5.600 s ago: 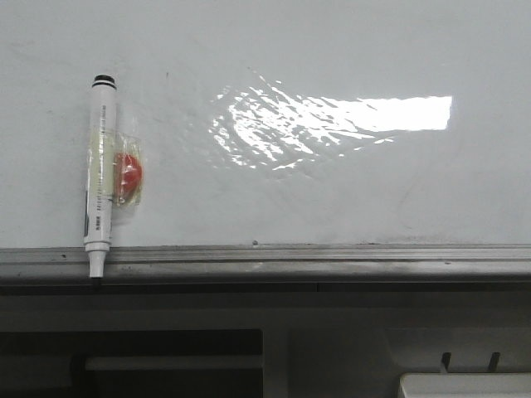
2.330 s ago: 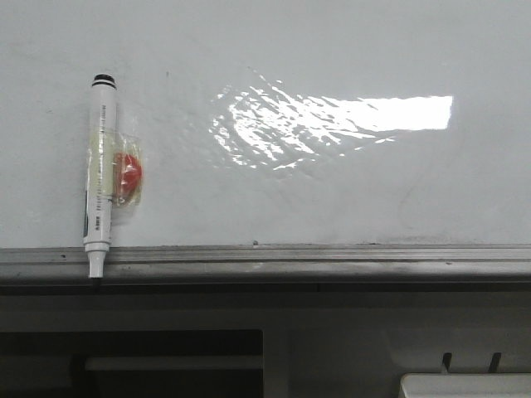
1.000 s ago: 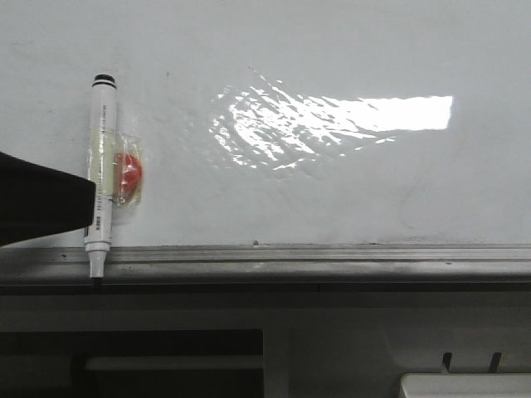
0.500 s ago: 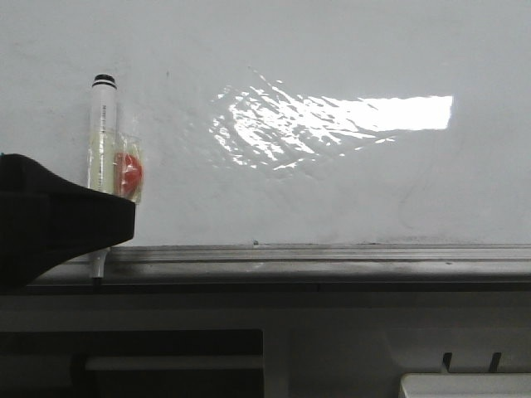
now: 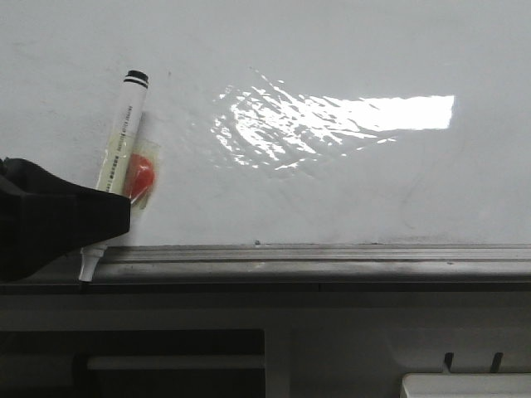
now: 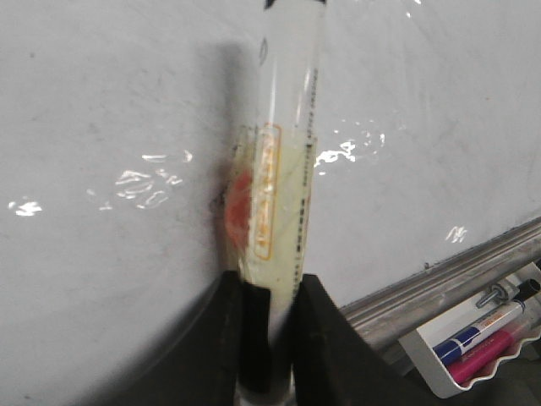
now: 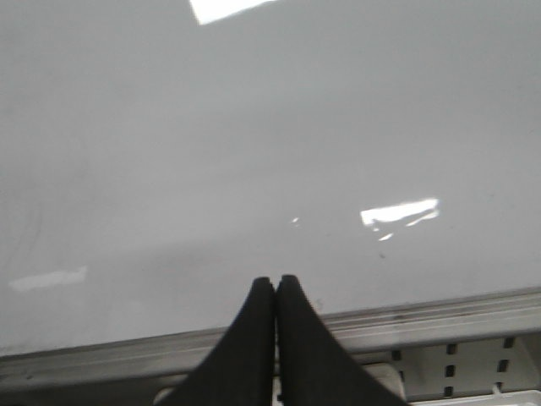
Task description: Write number 9 on whiteboard
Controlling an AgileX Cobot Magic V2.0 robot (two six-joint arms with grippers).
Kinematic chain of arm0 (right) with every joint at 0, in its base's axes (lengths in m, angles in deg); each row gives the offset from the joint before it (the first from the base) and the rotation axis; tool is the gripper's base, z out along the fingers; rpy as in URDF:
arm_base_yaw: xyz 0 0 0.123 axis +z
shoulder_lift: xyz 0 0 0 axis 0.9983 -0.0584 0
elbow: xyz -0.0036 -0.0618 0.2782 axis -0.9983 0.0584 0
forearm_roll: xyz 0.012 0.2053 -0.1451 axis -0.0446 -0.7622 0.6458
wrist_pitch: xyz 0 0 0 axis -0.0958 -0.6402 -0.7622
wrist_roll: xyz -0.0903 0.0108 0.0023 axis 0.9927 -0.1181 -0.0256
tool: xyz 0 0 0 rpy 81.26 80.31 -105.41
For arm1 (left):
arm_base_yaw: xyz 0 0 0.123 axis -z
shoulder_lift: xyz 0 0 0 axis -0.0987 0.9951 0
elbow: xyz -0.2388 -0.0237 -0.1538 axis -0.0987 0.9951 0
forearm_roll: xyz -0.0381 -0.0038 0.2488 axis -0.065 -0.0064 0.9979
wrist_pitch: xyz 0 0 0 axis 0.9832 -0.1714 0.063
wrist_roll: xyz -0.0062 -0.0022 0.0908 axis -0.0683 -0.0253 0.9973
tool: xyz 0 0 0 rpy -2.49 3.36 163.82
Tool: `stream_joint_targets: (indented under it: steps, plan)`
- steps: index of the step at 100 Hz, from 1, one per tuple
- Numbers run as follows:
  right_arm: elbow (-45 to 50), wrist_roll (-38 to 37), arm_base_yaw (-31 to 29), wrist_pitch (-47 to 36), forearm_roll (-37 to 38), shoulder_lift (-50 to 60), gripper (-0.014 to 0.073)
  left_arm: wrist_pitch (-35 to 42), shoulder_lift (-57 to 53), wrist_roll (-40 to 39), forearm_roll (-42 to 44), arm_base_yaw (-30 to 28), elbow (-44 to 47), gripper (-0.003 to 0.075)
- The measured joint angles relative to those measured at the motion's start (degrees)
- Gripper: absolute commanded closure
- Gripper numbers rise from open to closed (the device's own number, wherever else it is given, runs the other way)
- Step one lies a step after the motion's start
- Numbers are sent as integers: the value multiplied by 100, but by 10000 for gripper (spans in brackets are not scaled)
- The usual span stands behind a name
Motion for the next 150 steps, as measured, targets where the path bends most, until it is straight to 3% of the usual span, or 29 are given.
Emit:
stream_joint_targets:
  steps: [25,37,47,59,66,87,114,150]
  plan:
    - [-348,109,1928,226,-21,-865,662,-104,-111,0,148,0,0,741]
    - [-788,362,2776,191,-21,-1590,647,-187,-419,-9,675,0,0,741]
    - [-1205,465,3371,17,-21,-2194,501,-450,-682,-9,1326,0,-50,741]
    - [-1756,503,4024,-100,-21,-2900,203,-825,-865,44,2578,0,-198,741]
    - [-2040,513,4385,-157,-21,-3282,141,-913,-906,58,3315,0,-281,741]
    - [-2587,548,5361,-425,-21,-4156,142,-952,-909,309,4140,0,-396,741]
    - [-2968,558,5535,-696,-34,-4793,153,-863,-909,600,4354,0,-410,740]
    - [-3004,558,5535,-811,-80,-5103,545,-837,-909,789,4367,0,-410,740]
